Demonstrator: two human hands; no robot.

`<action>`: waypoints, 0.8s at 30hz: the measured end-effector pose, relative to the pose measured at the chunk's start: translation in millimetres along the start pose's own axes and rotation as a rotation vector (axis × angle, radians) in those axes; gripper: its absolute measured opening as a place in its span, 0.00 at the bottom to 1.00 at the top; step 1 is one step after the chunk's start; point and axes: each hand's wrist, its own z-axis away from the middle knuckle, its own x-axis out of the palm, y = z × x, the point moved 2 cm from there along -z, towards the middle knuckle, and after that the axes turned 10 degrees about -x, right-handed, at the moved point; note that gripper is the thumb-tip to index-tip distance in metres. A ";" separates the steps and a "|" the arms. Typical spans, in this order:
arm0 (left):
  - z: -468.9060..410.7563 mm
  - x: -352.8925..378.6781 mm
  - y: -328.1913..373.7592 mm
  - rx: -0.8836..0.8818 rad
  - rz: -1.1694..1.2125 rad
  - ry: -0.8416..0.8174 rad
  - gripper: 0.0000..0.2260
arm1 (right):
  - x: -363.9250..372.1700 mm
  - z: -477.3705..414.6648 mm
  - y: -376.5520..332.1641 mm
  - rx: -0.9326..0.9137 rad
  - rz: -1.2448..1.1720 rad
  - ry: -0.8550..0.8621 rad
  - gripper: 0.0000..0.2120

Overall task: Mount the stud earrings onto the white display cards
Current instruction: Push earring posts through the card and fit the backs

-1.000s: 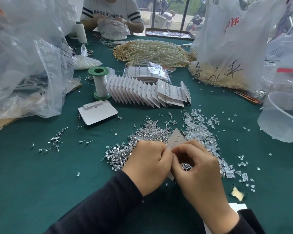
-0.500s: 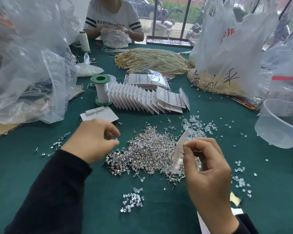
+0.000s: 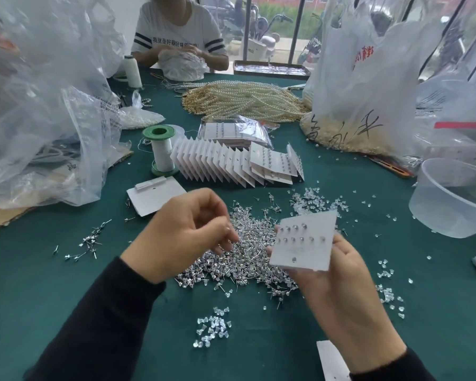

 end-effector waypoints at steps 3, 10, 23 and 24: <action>6.1 23.8 7.0 0.027 0.148 -0.150 0.03 | 7.4 0.9 -2.9 0.097 -0.131 -0.151 0.29; 6.7 41.8 7.4 -0.041 0.403 -0.208 0.05 | 14.2 5.9 -0.1 0.135 -0.055 -0.178 0.20; 8.0 41.6 8.6 -0.096 0.467 -0.204 0.05 | 14.1 9.7 2.3 -0.008 0.272 -0.151 0.04; 8.3 41.7 8.8 -0.100 0.459 -0.206 0.05 | 13.5 9.5 2.5 -0.008 0.273 -0.151 0.05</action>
